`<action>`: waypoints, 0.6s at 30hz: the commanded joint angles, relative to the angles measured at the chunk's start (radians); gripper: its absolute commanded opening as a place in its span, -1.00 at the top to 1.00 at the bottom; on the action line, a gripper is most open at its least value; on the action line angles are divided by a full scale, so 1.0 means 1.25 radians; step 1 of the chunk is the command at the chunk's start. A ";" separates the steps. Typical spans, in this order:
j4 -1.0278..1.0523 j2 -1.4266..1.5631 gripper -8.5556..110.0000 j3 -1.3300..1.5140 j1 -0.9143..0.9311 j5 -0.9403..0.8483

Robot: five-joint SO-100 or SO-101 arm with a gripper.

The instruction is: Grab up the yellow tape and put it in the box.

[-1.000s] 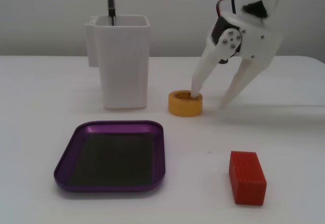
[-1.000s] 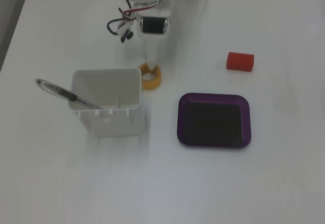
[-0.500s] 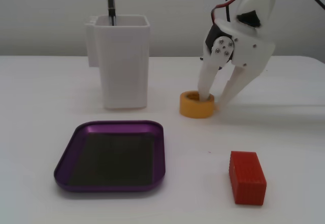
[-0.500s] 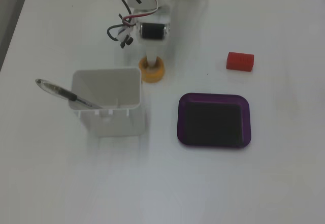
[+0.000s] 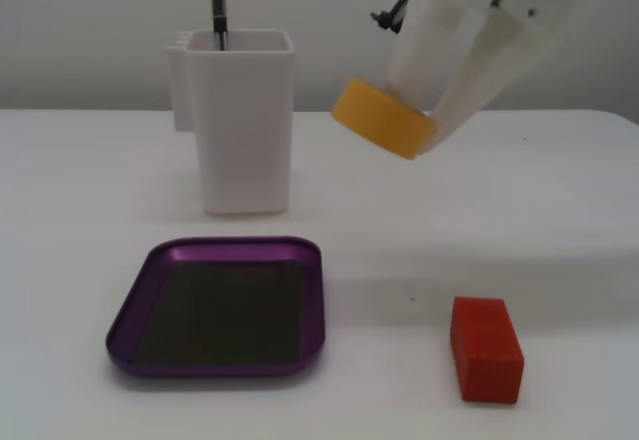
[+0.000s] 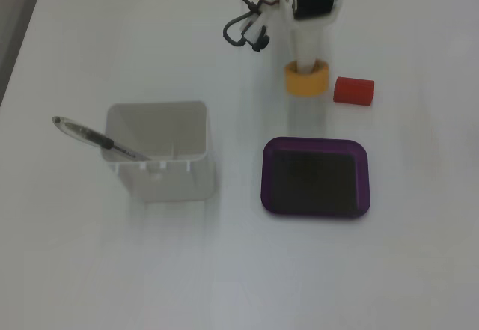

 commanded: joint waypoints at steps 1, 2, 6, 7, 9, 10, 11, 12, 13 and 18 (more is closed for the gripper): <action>-0.059 -0.124 0.87 -0.088 -0.007 0.005; -0.067 -0.172 0.87 -0.115 -0.006 0.005; -0.067 -0.310 0.87 -0.231 0.027 0.033; -0.067 -0.337 0.87 -0.264 0.032 0.044; -0.066 -0.390 0.87 -0.333 0.037 0.052; -0.066 -0.411 0.86 -0.363 0.037 0.052; -0.066 -0.433 0.86 -0.388 0.037 0.050; -0.066 -0.453 0.86 -0.410 0.037 0.052; -0.066 -0.475 0.86 -0.425 0.037 0.054; -0.052 -0.534 0.86 -0.442 0.036 0.054</action>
